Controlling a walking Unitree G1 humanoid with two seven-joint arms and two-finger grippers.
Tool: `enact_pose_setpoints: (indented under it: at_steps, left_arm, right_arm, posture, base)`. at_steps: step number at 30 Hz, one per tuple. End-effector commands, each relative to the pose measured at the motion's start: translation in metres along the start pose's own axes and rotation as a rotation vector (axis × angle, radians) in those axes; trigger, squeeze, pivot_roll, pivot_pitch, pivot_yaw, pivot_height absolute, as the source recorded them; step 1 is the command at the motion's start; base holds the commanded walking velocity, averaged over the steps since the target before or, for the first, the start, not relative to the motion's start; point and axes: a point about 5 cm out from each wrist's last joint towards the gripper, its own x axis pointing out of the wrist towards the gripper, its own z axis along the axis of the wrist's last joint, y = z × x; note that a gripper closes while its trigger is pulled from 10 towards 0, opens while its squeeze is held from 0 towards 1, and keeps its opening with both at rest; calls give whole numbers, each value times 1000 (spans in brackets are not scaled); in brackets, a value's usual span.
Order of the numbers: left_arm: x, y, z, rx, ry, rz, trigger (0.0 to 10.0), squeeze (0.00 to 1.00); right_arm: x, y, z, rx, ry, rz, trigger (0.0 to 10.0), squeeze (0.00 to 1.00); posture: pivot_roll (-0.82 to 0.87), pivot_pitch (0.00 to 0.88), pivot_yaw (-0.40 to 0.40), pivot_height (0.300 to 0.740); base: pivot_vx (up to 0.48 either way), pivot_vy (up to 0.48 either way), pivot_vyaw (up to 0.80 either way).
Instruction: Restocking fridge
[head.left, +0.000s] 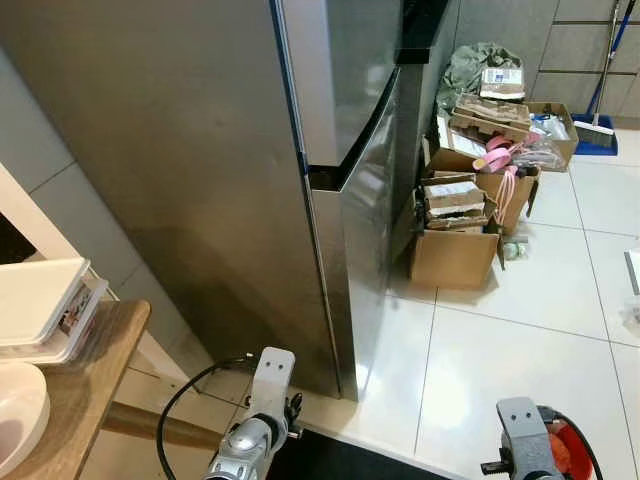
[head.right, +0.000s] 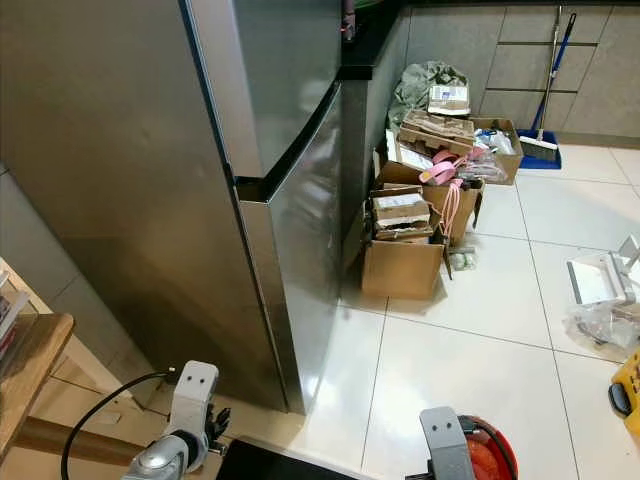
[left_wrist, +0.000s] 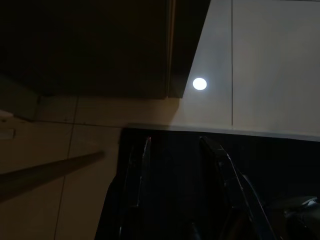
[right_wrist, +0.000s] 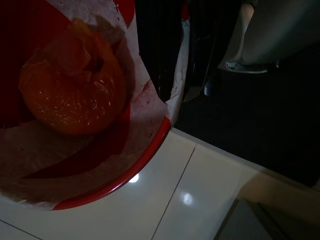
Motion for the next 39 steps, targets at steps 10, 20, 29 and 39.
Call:
enact_pose_setpoints:
  at_steps: [10, 20, 29, 39]
  left_arm:
    - [-2, 3, -5, -4, 4, 5, 10000, 0]
    - [-2, 3, -4, -39, -13, 28, 10000, 0]
    - [-4, 5, -7, -52, -17, 45, 10000, 0]
    - [-7, 7, -11, -73, -20, 63, 10000, 0]
  right_arm:
    - [-1, -3, -2, 1, -1, -5, 10000, 0]
    - [0, -6, 5, -12, -25, 1, 10000, 0]
    - [1, -6, 13, -30, -50, 13, 10000, 0]
    - [3, -1, 21, -50, -75, 37, 10000, 0]
  posture:
    - [-95, 85, 86, 740]
    - [-98, 78, 73, 740]
    - [-92, 76, 52, 740]
    - [-85, 81, 40, 740]
  base:
    - [0, -318, 0]
    - [0, -247, 0]
    - [0, 0, 0]
    - [0, 0, 0]
